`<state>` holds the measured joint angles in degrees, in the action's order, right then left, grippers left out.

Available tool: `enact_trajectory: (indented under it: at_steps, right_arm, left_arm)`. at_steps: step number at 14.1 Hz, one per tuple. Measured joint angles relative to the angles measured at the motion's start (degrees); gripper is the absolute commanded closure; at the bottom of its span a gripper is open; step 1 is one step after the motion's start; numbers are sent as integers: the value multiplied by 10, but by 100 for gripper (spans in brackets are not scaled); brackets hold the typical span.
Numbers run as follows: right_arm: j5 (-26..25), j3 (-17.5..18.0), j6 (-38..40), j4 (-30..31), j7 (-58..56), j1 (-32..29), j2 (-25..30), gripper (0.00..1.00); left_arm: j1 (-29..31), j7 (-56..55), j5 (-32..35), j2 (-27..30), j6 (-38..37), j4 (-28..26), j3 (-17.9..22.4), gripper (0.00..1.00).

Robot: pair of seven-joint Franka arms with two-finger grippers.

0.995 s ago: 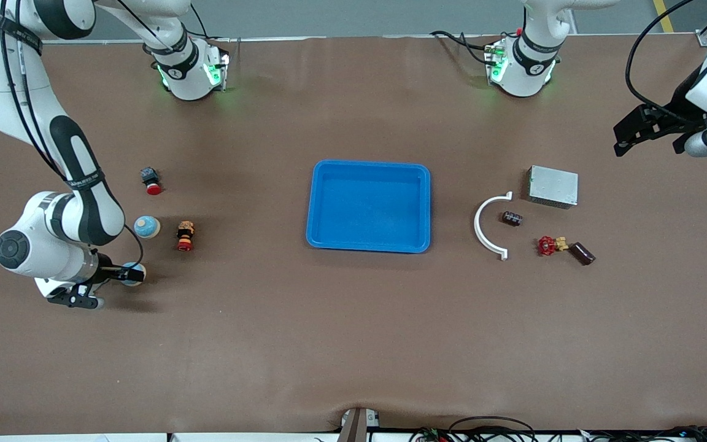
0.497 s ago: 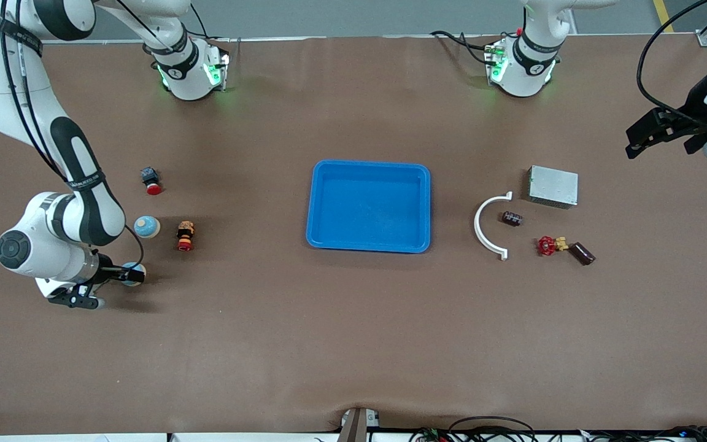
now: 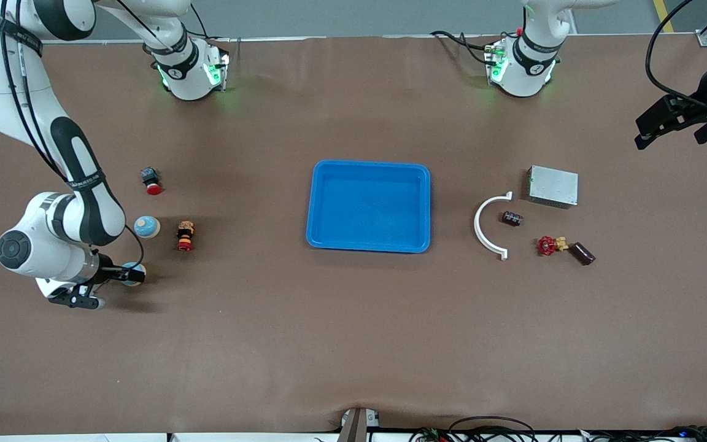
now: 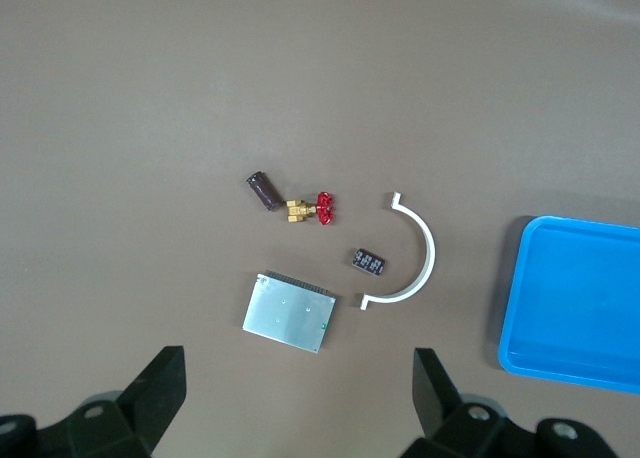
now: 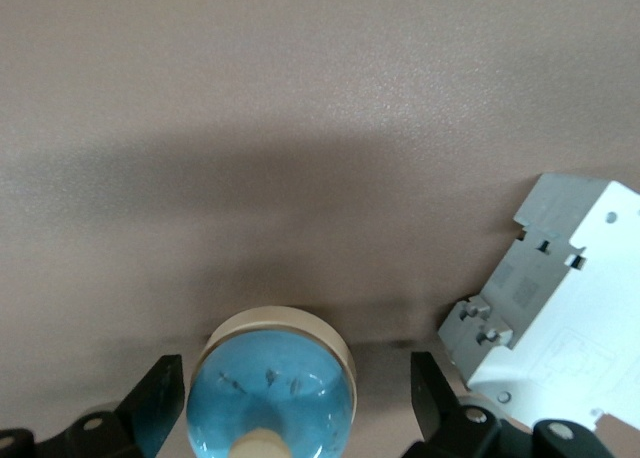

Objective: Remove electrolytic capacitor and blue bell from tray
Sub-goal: 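Lower the bell beside the first bell and open the right gripper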

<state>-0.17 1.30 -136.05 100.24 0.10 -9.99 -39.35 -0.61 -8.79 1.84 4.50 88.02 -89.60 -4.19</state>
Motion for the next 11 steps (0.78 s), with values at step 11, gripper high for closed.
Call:
enact_trajectory:
  at_steps: [11]
  right_arm:
    - [0, 3, 48, -14, 0, 0, 18, 0]
  left_arm:
    - [5, 0, 0, 0, -1, 0, -1, 0]
